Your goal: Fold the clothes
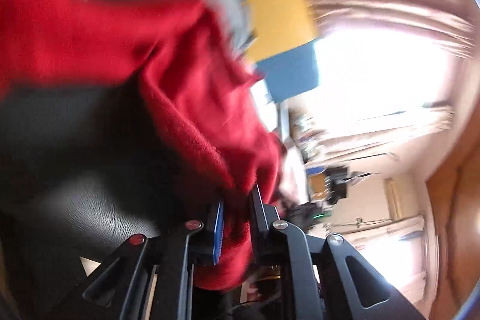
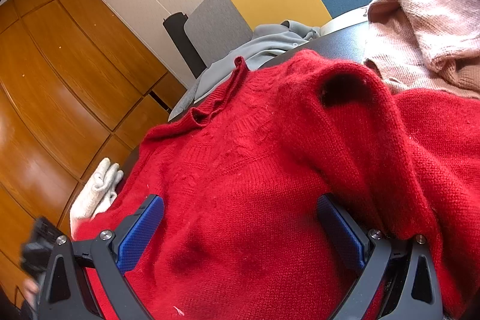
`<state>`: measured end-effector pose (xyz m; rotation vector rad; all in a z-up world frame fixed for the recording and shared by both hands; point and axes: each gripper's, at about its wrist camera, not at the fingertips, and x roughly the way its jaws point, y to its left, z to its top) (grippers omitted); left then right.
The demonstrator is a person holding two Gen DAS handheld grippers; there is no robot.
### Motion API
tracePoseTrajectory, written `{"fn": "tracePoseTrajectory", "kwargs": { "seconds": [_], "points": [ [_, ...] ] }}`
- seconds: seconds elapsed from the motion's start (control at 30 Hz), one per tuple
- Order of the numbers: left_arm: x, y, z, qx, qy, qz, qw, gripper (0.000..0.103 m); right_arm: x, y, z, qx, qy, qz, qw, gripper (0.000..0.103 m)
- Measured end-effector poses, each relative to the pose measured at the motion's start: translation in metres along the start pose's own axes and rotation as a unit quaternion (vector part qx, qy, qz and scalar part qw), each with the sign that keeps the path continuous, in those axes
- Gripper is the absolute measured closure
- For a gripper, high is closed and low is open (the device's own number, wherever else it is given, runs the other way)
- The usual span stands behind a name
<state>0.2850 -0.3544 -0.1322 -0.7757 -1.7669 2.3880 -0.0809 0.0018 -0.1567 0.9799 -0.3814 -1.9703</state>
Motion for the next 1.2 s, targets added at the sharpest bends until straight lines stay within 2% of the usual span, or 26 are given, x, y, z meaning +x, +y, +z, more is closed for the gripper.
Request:
{"fn": "tracePoseTrajectory", "kwargs": {
  "seconds": [0.03,0.07,0.13,0.27,0.33,0.4,0.57,0.73,0.8,0.87,0.9,1.03,1.07,1.2],
  "points": [
    [-0.022,-0.010,0.007,0.018,-0.017,-0.003,0.9997,0.091,-0.001,0.000,0.000,0.000,0.000,0.000,1.000,0.000],
    [-0.043,-0.019,0.015,0.033,-0.034,-0.007,0.9988,0.098,-0.001,0.000,0.000,0.001,0.000,0.001,1.000,0.000],
    [-0.073,-0.027,0.027,0.046,-0.062,-0.013,0.9969,0.103,0.000,0.001,0.001,0.001,0.000,0.001,1.000,0.000],
    [-0.117,-0.029,0.045,0.063,-0.127,0.051,0.9886,0.100,0.001,0.001,0.002,-0.001,0.003,-0.003,1.000,0.000],
    [-0.117,-0.019,0.043,0.060,-0.126,0.122,0.9826,0.096,0.001,0.001,0.002,-0.002,0.004,-0.004,1.000,0.000],
    [-0.099,-0.010,0.027,0.063,-0.100,0.149,0.9817,0.091,0.001,0.000,0.003,-0.003,0.004,-0.005,1.000,0.000],
    [-0.045,0.000,-0.009,0.074,-0.027,0.176,0.9813,0.088,0.003,-0.001,0.003,-0.005,0.006,-0.008,1.000,0.000],
    [0.014,0.010,-0.023,0.102,0.032,0.214,0.9709,0.088,0.004,0.002,0.003,-0.012,0.010,-0.017,1.000,0.000],
    [0.029,0.008,-0.020,0.111,0.045,0.239,0.9636,0.088,0.003,0.003,0.001,-0.016,0.011,-0.020,1.000,0.000],
    [0.041,-0.006,-0.019,0.148,0.049,0.241,0.9579,0.088,0.002,0.004,-0.001,-0.018,0.012,-0.021,1.000,0.000],
    [0.046,-0.015,-0.016,0.170,0.049,0.237,0.9554,0.085,0.001,0.005,-0.002,-0.019,0.011,-0.022,1.000,0.000],
    [0.073,-0.059,0.003,0.257,0.043,0.246,0.9337,0.079,0.000,0.005,-0.003,-0.019,0.010,-0.021,1.000,0.000],
    [0.083,-0.063,0.011,0.265,0.048,0.243,0.9319,0.078,0.000,0.005,-0.003,-0.021,0.010,-0.023,0.999,0.000],
    [0.136,-0.060,0.052,0.247,0.071,0.254,0.9324,0.077,0.001,0.006,-0.003,-0.023,0.011,-0.026,0.999,0.000]
  ]
}}
